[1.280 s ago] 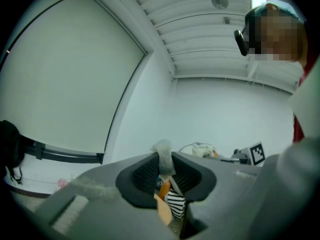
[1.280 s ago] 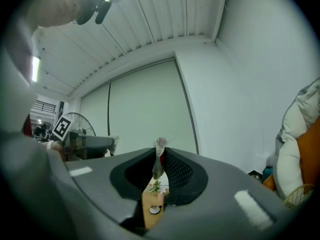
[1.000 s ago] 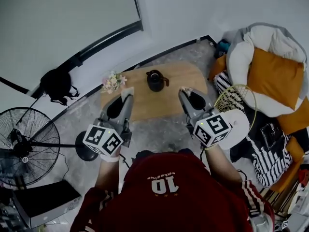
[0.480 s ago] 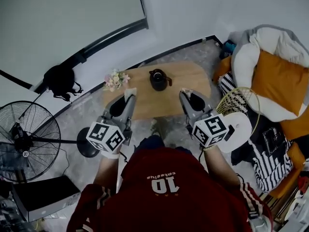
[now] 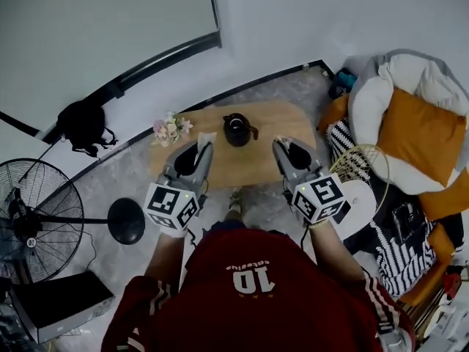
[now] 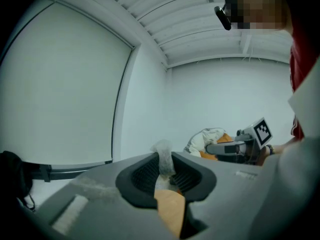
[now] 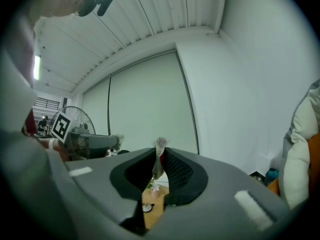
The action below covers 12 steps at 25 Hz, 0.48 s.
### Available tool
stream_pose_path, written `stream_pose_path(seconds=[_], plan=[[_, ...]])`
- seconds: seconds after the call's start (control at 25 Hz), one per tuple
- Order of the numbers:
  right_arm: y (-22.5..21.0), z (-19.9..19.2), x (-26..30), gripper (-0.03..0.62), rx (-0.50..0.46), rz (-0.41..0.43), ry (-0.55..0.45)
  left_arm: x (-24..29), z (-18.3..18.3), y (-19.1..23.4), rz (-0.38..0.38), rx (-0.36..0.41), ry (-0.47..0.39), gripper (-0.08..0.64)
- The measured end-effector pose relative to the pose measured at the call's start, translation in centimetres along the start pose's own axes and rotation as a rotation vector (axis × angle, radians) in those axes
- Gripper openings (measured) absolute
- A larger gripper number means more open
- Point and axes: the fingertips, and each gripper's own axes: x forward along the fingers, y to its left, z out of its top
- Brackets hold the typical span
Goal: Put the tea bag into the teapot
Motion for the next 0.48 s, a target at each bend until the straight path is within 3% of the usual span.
stream_pose_path(seconds=[0.48], plan=[[-3.2,-4.0,8.6,0.043,-0.049,0.055,0.118,5.5,-1.4,4.5,-0.002,-0.036,0.018,0.071]])
